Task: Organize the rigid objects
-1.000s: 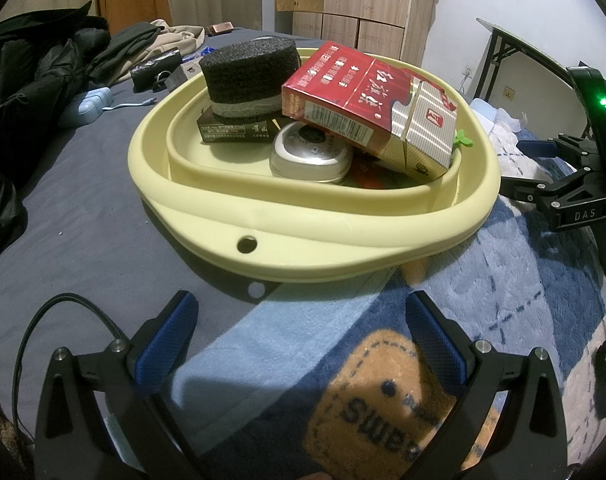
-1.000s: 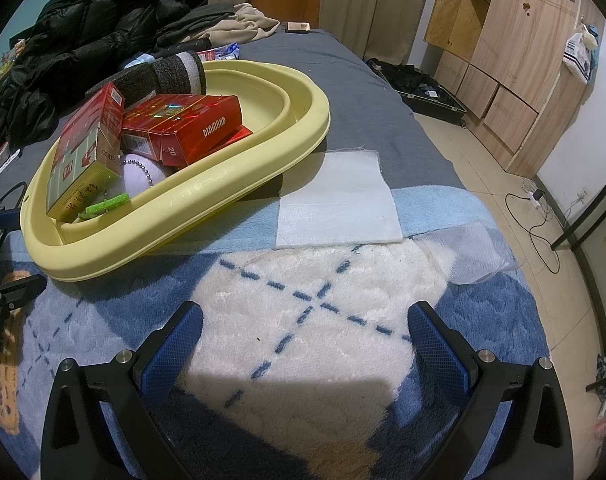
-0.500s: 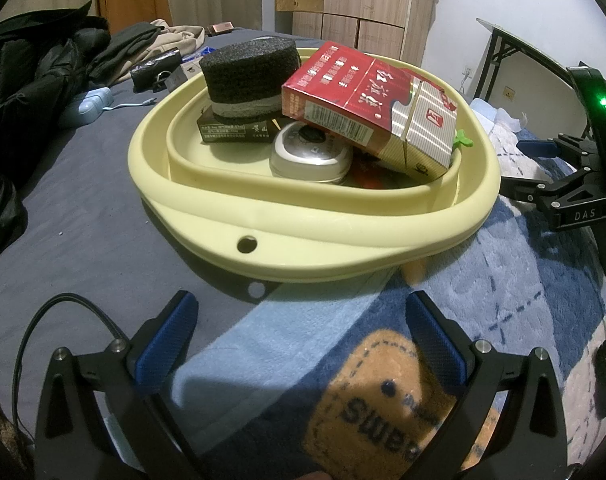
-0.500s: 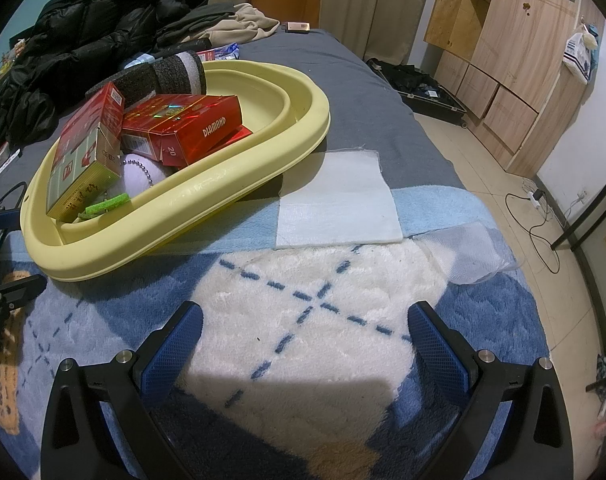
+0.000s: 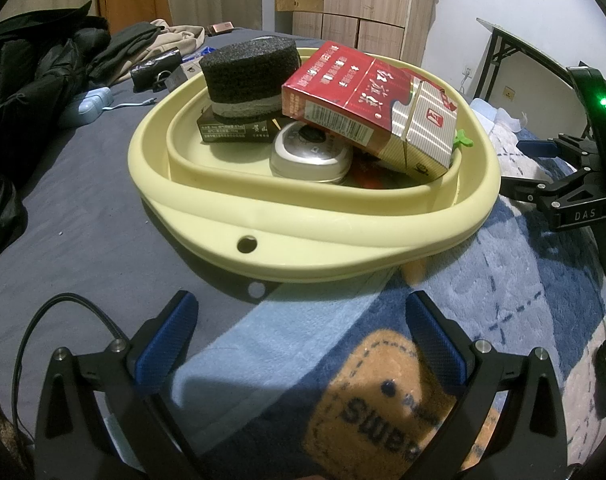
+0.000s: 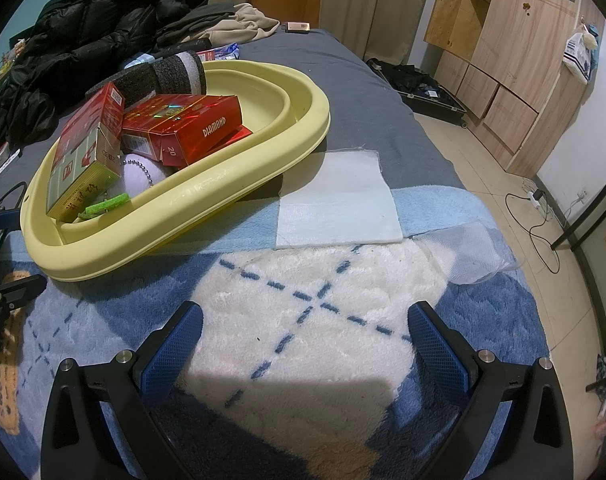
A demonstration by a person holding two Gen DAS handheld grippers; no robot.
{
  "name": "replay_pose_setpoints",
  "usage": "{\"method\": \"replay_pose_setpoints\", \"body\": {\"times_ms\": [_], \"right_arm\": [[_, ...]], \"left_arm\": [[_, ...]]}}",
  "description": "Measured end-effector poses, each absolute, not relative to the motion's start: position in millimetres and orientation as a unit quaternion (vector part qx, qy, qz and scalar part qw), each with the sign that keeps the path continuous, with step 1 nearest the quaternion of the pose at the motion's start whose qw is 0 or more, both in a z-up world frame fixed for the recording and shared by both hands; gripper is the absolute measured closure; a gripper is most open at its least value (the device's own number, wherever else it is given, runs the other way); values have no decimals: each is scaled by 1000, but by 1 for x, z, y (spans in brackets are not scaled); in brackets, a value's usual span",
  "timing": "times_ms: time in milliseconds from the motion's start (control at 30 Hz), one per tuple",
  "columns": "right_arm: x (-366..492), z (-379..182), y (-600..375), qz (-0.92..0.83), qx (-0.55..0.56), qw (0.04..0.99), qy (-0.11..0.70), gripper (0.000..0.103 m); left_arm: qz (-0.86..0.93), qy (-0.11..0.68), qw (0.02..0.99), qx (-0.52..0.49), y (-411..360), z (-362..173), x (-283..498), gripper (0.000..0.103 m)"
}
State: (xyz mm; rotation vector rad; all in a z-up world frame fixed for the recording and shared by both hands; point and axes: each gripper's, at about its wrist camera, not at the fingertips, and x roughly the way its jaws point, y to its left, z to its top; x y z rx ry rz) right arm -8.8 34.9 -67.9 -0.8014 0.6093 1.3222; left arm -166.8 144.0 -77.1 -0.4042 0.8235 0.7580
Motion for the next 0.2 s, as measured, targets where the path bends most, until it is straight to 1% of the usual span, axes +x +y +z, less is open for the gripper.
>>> {"method": "replay_pose_setpoints", "body": {"times_ms": [200], "right_arm": [[-9,-68,35,588,-356,674,271,0]], "left_arm": [[357,388,828,-190,144,-77,-167,0]]}}
